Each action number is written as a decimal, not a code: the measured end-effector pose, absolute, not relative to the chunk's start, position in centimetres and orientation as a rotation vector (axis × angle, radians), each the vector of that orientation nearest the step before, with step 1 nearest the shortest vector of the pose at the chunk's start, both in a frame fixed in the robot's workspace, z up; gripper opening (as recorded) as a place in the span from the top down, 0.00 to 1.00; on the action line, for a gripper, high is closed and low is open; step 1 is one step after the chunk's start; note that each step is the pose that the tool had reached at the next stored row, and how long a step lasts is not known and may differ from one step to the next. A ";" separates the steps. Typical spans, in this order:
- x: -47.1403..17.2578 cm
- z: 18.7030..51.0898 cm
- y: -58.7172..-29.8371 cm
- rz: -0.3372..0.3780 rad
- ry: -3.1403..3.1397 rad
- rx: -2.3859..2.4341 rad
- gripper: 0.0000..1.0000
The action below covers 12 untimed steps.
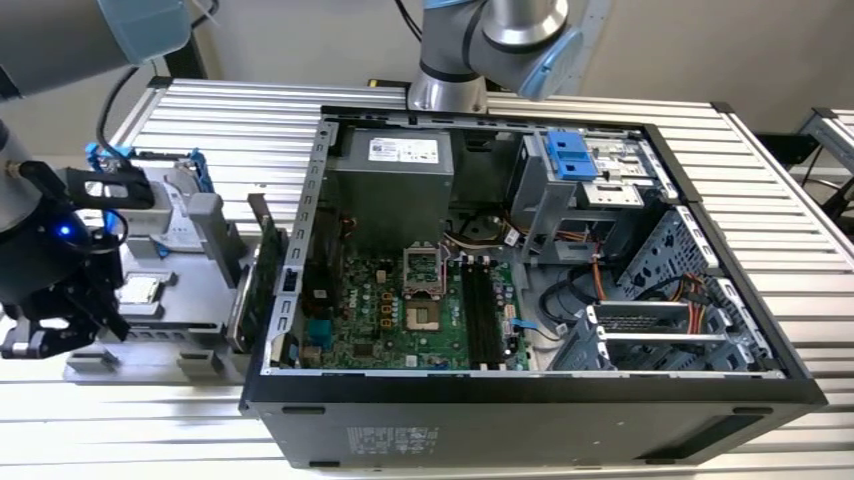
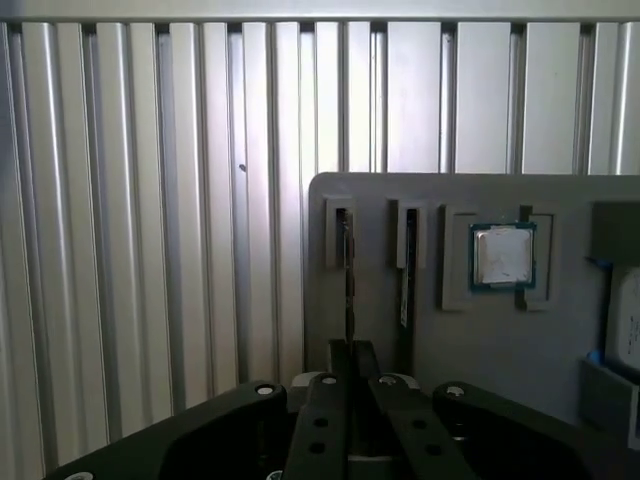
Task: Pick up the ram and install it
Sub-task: 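Pick up the ram and move it above insertion slot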
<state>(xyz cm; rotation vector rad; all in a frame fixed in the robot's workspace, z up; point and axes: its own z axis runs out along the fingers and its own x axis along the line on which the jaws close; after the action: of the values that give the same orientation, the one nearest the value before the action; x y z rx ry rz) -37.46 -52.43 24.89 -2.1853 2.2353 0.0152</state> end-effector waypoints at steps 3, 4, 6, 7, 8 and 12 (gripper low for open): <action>-37.5 25.6 -52.4 0.015 2.235 -2.185 1.00; -37.5 25.8 -52.4 0.015 2.235 -2.185 1.00; -37.5 26.2 -52.4 0.015 2.235 -2.185 1.00; -37.5 26.5 -52.4 0.015 2.235 -2.185 1.00; -37.5 26.6 -52.4 0.015 2.235 -2.185 1.00; -37.5 27.5 -52.4 0.015 2.235 -2.185 1.00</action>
<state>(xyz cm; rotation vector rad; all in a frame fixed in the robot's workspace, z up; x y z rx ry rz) -37.46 -52.43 27.46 -2.1854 2.2353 0.0152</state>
